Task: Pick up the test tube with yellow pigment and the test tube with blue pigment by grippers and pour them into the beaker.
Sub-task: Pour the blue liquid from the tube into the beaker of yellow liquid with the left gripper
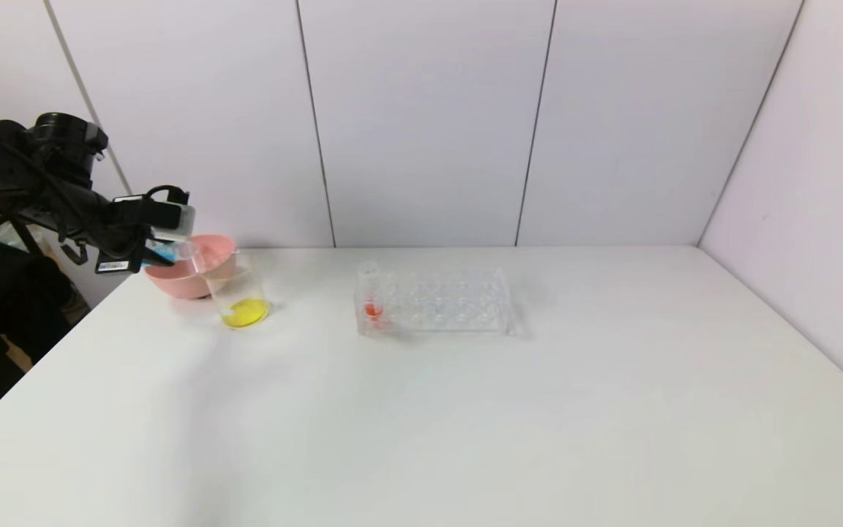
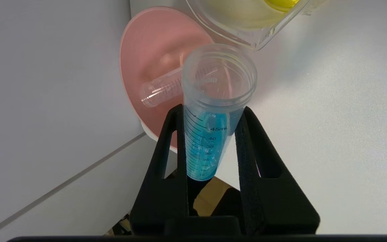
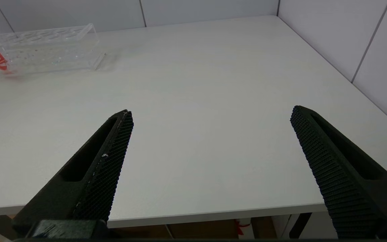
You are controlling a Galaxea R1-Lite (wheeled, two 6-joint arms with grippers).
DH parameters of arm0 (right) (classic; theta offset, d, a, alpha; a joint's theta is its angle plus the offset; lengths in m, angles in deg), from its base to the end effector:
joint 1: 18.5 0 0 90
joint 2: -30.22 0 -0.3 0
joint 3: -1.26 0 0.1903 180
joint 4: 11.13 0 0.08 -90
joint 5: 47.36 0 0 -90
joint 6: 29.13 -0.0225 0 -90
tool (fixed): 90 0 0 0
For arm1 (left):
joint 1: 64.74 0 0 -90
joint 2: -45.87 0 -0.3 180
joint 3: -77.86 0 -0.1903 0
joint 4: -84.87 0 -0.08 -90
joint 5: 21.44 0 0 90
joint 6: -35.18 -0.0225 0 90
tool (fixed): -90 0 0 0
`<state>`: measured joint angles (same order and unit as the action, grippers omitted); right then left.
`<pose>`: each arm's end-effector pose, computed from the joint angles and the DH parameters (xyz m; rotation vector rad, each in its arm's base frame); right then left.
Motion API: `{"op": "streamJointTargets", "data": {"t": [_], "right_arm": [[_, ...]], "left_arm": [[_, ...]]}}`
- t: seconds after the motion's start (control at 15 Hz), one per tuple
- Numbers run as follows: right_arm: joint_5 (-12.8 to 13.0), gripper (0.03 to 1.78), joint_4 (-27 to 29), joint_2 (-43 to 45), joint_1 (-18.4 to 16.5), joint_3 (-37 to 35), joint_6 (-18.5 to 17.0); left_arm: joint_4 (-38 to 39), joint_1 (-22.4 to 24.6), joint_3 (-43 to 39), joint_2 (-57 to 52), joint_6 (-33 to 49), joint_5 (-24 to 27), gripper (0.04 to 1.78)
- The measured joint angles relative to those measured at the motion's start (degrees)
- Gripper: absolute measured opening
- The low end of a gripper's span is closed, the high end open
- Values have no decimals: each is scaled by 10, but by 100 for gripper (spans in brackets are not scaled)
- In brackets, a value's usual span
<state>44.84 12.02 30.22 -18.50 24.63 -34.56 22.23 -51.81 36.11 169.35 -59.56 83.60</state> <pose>-0.0228 -0.0009 0.0759 0.0948 -0.0057 -0.0382 0.4085 0.0878 0.2233 1.3545 0.5683 -0.6729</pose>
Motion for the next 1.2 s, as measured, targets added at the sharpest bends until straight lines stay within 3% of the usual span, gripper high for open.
{"op": "streamJointTargets", "data": {"t": [1.2], "right_arm": [[0, 171, 0, 0, 0, 0, 0]], "left_arm": [[22, -32, 0, 3, 6, -68, 44]]}}
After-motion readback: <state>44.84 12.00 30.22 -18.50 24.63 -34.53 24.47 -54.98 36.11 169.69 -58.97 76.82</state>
